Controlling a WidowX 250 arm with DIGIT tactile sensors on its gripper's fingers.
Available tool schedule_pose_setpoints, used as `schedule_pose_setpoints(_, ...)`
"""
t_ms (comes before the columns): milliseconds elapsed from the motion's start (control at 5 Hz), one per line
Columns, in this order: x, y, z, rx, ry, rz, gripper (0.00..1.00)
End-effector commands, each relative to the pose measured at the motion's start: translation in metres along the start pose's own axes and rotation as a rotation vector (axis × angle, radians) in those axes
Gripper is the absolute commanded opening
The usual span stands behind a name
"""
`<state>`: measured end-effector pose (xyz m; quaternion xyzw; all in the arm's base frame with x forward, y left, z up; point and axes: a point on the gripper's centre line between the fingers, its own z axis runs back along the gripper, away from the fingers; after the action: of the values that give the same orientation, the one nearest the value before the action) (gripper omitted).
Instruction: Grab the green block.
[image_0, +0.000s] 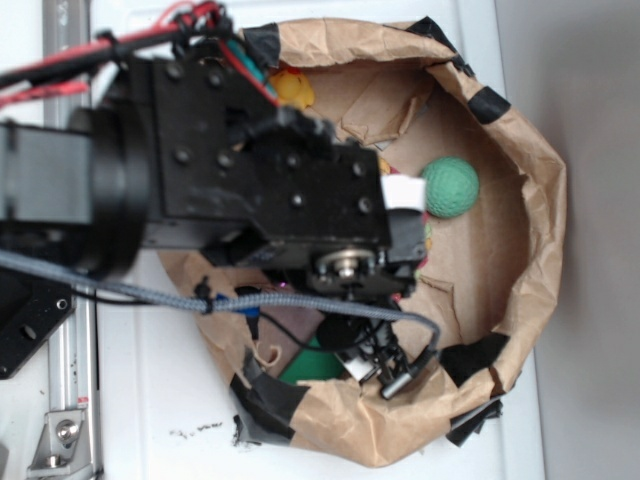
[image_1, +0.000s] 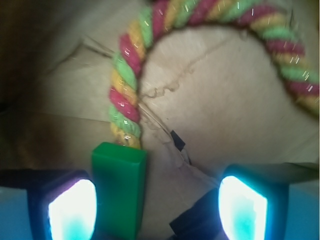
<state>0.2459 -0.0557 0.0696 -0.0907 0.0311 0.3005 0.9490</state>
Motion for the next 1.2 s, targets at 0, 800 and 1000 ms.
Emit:
schedule_pose_setpoints(0, -0.023, -0.031, -0.022, -0.088, 0.045, -0.063, 1.0)
schedule_pose_setpoints(800, -0.014, -0.012, -0.019, -0.009, -0.096, -0.144, 0.0)
schedule_pose_setpoints(1000, -0.001, 0.013, 0.038, -0.016, -0.244, -0.195, 0.0)
